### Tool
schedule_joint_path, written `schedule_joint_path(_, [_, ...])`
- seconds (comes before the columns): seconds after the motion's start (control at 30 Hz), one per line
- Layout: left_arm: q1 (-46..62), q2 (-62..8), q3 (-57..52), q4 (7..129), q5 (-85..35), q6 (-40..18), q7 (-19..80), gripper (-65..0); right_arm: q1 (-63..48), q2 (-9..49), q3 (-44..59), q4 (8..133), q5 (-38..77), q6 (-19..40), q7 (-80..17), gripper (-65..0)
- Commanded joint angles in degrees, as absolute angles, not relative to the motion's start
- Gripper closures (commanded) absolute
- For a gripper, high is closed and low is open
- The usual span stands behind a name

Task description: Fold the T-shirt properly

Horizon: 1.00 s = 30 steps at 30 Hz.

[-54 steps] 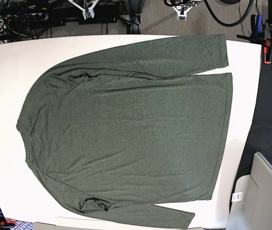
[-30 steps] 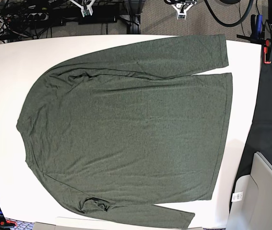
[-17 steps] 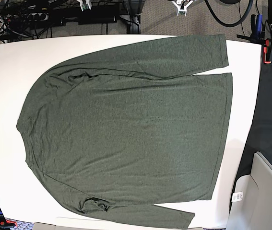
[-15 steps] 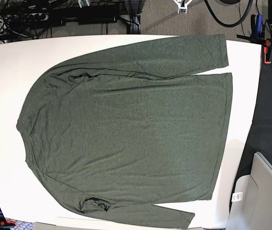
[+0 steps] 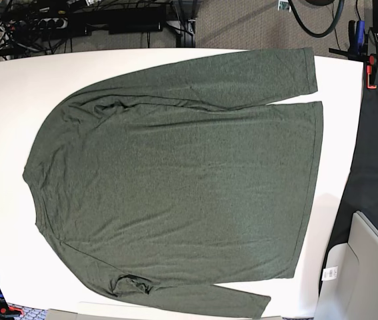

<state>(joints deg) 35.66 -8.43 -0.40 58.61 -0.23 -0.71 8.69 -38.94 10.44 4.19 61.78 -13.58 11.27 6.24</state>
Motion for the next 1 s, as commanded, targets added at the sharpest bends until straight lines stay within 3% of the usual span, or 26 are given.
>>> schedule_joint_path(0.0, [38.7,-9.1,-0.7,61.4,-0.1,-0.3,8.0,0.0,-41.6,11.4,4.5,64.5,-13.2,10.9,6.8,0.0])
schedule_joint_path(0.43, [56.0,-7.9,-4.6,93.8,-0.1,-0.3,8.1,0.0,-58.9,11.4,13.8,95.3,-13.3,10.9,6.8,0.0])
schedule_joint_path(0.73, [58.7,-7.9,-7.2,110.6,-0.2,-0.3,8.2,0.0,-63.6,11.3,18.8,110.5,-13.3,11.1,6.7,0.0])
schedule_joint_path(0.97, [57.6,-7.9,-7.1,114.4,-0.2,-0.3,10.2,-0.8,-63.9,11.0,23.0,116.2,-13.2,11.1,6.7,0.0])
